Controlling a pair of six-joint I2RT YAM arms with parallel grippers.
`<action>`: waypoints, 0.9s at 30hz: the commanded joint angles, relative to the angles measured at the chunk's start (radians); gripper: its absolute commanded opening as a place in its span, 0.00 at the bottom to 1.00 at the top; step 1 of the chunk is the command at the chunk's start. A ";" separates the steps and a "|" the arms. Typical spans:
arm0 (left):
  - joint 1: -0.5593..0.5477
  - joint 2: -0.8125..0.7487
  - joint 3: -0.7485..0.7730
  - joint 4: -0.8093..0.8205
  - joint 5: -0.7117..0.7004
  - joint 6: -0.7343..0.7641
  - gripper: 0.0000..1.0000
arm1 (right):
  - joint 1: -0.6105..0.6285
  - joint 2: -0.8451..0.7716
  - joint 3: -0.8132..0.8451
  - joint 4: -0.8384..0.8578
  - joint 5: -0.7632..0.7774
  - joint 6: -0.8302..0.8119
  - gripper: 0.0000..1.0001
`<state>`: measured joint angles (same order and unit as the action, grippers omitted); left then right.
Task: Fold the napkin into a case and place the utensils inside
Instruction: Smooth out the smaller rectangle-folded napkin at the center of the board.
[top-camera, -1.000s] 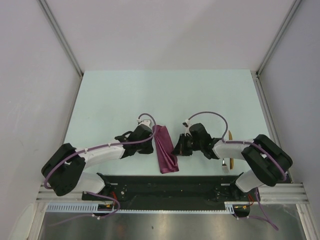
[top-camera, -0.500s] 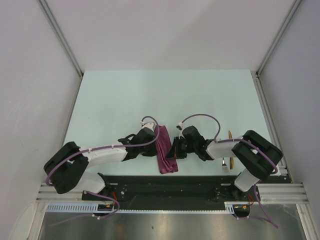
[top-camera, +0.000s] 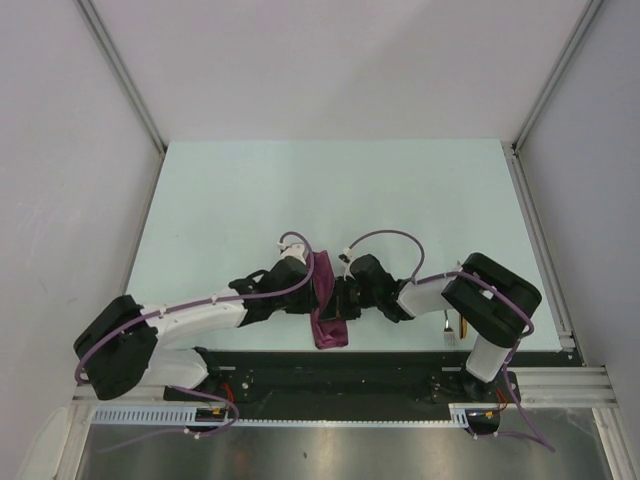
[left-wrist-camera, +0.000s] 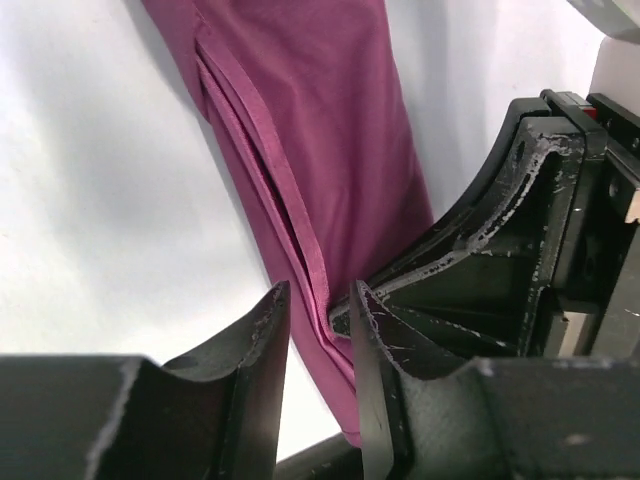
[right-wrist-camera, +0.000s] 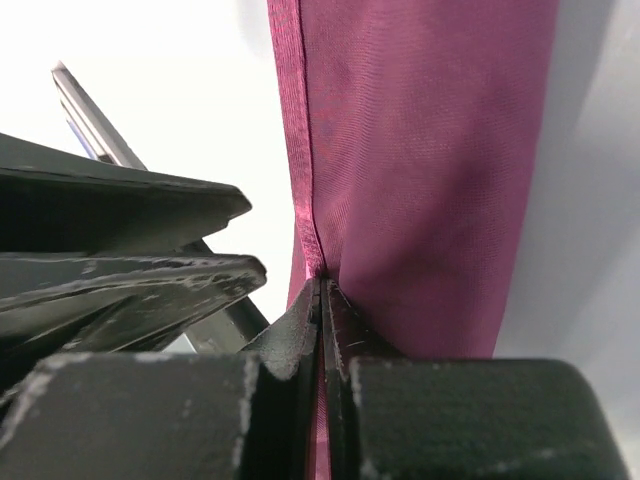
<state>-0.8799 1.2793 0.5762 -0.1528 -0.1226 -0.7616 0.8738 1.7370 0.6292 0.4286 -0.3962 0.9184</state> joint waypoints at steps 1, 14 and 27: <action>-0.008 -0.035 0.063 -0.074 0.072 -0.056 0.35 | 0.005 -0.075 0.018 -0.079 0.049 -0.053 0.03; 0.048 -0.124 0.007 -0.066 0.141 -0.143 0.42 | -0.042 -0.252 0.046 -0.293 0.063 -0.180 0.14; 0.280 0.098 0.223 -0.120 0.276 0.080 0.48 | -0.078 -0.313 -0.002 -0.375 0.097 -0.244 0.20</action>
<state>-0.6098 1.2961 0.7052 -0.2573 0.0906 -0.7826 0.7830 1.4475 0.6491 0.0483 -0.3073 0.6769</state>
